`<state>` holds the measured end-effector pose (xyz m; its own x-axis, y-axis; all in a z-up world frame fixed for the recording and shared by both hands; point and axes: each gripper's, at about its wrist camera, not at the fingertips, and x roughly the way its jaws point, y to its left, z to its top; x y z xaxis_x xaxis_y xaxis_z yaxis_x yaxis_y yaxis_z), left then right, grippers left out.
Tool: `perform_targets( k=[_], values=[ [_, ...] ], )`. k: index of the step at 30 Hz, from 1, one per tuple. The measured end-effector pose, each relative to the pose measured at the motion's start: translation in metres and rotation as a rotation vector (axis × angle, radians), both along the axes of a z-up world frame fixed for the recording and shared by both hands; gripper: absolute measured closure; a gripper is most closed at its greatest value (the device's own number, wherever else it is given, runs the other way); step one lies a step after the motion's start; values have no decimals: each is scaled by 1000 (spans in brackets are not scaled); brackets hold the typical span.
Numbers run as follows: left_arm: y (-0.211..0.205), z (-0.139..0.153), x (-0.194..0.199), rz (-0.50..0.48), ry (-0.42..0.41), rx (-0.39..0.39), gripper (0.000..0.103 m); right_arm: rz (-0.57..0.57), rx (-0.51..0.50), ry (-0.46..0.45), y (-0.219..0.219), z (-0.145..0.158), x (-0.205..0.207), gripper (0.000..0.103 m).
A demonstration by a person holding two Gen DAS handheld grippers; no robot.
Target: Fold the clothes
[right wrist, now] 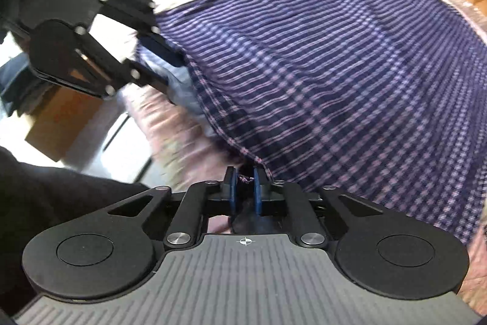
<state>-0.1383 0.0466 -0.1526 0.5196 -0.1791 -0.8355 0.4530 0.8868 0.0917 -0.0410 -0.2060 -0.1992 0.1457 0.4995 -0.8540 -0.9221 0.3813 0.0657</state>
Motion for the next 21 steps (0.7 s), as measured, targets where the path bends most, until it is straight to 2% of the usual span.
perform_targets(
  k=[1,2,3,5,7,8,11,12,14,16,17,21],
  values=[
    [4,1,3,21,24,-49,84,-19,9,7,-3,4,1,96],
    [8,1,5,41,59,-93,97,-37,18,14,-6,8,3,96],
    [12,0,8,63,93,-143,101,-56,27,21,-9,12,4,96],
    [27,5,6,138,141,-295,101,-88,49,49,-14,13,10,97],
    [48,10,1,248,156,-472,101,-121,70,78,-17,9,17,97],
    [57,10,-1,286,161,-533,101,-135,79,86,-20,7,18,97],
    [57,9,3,275,173,-531,101,-168,96,102,-25,1,19,95],
    [49,6,5,248,175,-481,100,-167,94,100,-22,-3,19,88],
    [37,2,10,212,166,-413,100,-147,88,62,-20,-4,8,80],
    [29,3,14,201,138,-386,100,-89,69,-5,-17,-2,-8,67],
    [28,4,16,210,130,-397,99,-49,66,-52,-14,1,-19,58],
    [36,5,19,281,132,-495,97,121,64,-194,2,11,-62,44]
  ],
)
